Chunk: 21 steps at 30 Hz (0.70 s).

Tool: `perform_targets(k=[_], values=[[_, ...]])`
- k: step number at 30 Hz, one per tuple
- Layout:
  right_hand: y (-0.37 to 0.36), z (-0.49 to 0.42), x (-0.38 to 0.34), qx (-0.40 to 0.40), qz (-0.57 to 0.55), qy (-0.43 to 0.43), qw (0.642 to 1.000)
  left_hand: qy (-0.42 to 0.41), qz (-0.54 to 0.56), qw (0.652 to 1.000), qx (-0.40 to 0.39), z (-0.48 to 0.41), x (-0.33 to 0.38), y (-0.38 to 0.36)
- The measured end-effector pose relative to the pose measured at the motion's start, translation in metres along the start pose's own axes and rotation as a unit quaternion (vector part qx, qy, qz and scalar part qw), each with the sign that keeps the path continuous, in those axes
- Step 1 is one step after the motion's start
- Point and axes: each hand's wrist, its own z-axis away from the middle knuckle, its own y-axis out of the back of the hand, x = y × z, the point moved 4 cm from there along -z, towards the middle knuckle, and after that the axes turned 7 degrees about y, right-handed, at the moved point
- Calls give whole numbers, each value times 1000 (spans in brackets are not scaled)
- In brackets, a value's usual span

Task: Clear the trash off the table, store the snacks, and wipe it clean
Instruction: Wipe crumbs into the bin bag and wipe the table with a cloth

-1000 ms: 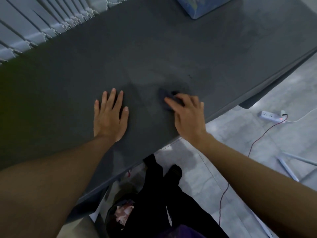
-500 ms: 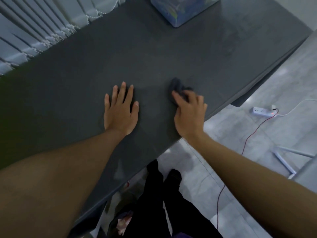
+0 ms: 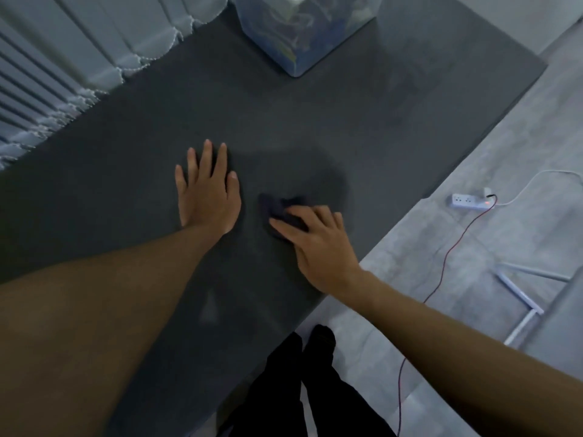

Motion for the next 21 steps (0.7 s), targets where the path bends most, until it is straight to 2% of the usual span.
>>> perform_targets(k=[2, 3, 6, 7, 8, 11, 13, 15, 18, 19, 21], values=[[2, -10, 17, -4, 25, 35, 999, 7, -8, 1000, 2, -6, 5, -4], [5, -21, 31, 9, 41, 6, 999, 11, -16, 1000, 7, -8, 6, -5], [12, -57, 66, 59, 33, -185, 980, 15, -28, 999, 9, -9, 5, -10], [12, -66, 66, 67, 18, -219, 973, 15, -29, 999, 9, -9, 5, -11], [9, -72, 59, 67, 14, -214, 975, 17, -31, 999, 11, -9, 5, -11], [-2, -76, 36, 24, 19, -53, 998, 20, -33, 999, 13, -12, 5, -11], [-2, -84, 51, 4, 34, -2, 999, 19, -35, 999, 9, -11, 5, -11], [3, -108, 82, 15, 66, -75, 995, 20, -31, 999, 6, -13, 5, -12], [8, -147, 122, 29, 49, -268, 962, 19, -36, 999, 5, -14, 4, -13], [8, -156, 121, 26, 40, -282, 958, 20, -40, 999, 6, -14, 3, -14], [2, -164, 100, 17, 29, -207, 978, 24, -48, 999, 4, -15, 2, -14]])
